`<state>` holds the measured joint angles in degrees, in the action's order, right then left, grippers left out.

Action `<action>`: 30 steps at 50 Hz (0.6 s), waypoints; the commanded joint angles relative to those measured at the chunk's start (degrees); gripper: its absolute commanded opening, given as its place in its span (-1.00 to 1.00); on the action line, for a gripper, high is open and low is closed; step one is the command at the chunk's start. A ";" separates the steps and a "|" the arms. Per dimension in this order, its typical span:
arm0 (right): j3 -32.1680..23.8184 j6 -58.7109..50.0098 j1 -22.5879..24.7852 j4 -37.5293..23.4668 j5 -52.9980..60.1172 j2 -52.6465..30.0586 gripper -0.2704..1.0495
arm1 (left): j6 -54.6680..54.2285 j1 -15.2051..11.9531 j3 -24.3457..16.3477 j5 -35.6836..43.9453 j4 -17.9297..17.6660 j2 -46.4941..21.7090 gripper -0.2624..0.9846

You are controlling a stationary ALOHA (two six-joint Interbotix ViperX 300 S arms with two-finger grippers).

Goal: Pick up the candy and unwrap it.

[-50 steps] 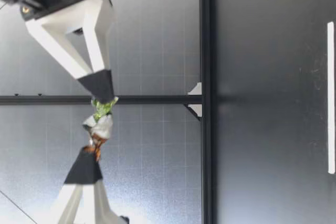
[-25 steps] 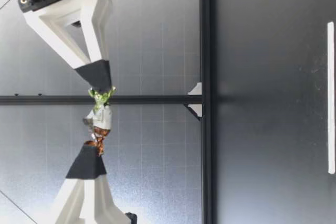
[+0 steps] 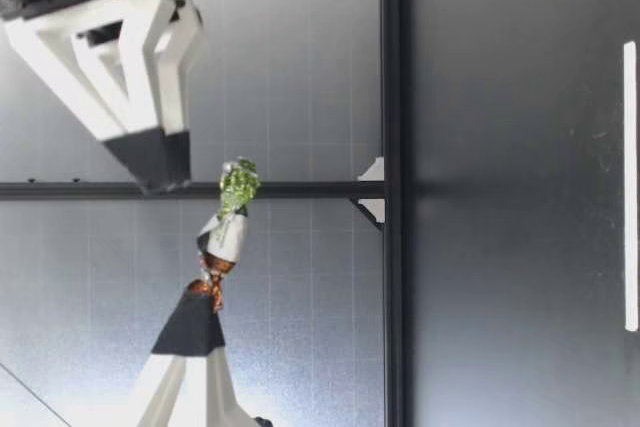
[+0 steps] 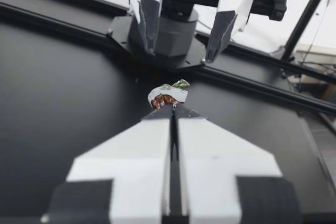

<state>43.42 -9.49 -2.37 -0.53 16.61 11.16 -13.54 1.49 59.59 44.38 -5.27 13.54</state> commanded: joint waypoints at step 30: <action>-6.06 2.55 -0.35 -0.09 -1.76 -4.66 0.11 | 0.44 -0.18 -1.85 0.26 0.18 0.35 -0.86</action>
<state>38.94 -6.86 -2.55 -0.70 14.94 5.98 -13.27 1.49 59.06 44.38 -5.19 13.45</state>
